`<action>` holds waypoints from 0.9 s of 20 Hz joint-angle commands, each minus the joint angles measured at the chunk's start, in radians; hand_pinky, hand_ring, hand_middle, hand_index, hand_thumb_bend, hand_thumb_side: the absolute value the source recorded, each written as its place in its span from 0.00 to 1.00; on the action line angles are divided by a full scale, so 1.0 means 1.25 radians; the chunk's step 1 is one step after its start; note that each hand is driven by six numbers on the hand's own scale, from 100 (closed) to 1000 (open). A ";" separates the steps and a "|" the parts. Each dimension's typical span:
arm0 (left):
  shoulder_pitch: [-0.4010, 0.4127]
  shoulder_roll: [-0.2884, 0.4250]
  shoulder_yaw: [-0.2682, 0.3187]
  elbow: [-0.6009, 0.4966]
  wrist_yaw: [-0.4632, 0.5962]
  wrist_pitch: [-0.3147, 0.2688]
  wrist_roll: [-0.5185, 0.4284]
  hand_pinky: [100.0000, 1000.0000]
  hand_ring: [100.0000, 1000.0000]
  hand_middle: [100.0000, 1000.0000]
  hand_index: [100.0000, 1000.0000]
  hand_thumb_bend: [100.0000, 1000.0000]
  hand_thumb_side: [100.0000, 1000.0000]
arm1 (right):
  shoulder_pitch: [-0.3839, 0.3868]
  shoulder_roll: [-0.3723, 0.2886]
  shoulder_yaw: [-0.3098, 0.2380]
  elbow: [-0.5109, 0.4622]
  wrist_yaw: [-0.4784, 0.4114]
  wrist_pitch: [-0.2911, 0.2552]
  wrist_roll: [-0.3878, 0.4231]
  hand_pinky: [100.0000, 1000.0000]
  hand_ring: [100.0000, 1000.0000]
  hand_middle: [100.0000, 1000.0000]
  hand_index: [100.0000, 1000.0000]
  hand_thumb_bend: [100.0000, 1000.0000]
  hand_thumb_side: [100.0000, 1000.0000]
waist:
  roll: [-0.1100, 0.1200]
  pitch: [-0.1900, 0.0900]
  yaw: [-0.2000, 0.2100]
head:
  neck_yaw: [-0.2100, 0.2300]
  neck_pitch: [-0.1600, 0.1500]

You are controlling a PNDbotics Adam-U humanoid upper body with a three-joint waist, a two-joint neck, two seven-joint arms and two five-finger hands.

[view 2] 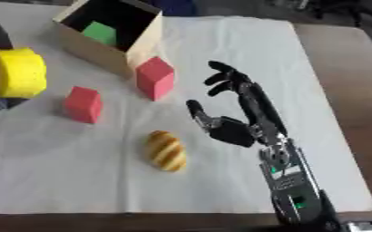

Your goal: Pick up objects on the table and place them in the box.

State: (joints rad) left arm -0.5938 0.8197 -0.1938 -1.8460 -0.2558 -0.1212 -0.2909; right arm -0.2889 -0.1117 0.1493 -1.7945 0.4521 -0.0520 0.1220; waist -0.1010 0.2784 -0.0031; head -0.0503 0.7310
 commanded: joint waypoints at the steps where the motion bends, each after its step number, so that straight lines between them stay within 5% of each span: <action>1: -0.058 0.026 -0.007 0.062 -0.023 0.007 0.008 0.73 0.55 0.47 0.57 0.44 0.05 | -0.002 -0.010 0.003 -0.008 -0.006 -0.003 0.004 0.82 0.61 0.64 0.92 0.26 0.32 | 0.012 -0.016 -0.006 | 0.007 0.007; 9: -0.251 -0.095 -0.052 0.381 -0.155 -0.046 0.004 0.73 0.56 0.49 0.60 0.44 0.05 | 0.007 -0.008 0.015 -0.006 -0.012 -0.006 0.016 0.82 0.61 0.64 0.92 0.26 0.32 | 0.006 -0.028 -0.024 | 0.026 0.018; 18: -0.358 -0.269 -0.016 0.677 -0.411 -0.130 0.071 0.73 0.58 0.54 0.65 0.47 0.06 | 0.011 -0.001 0.033 -0.004 -0.020 -0.011 0.032 0.82 0.61 0.64 0.92 0.26 0.33 | 0.001 -0.036 -0.051 | 0.041 0.024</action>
State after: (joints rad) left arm -1.0125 0.4919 -0.2338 -1.0227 -0.7323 -0.2732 -0.2188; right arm -0.2715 -0.1095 0.1889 -1.7923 0.4369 -0.0633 0.1574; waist -0.1013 0.2695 -0.0675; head -0.0032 0.7560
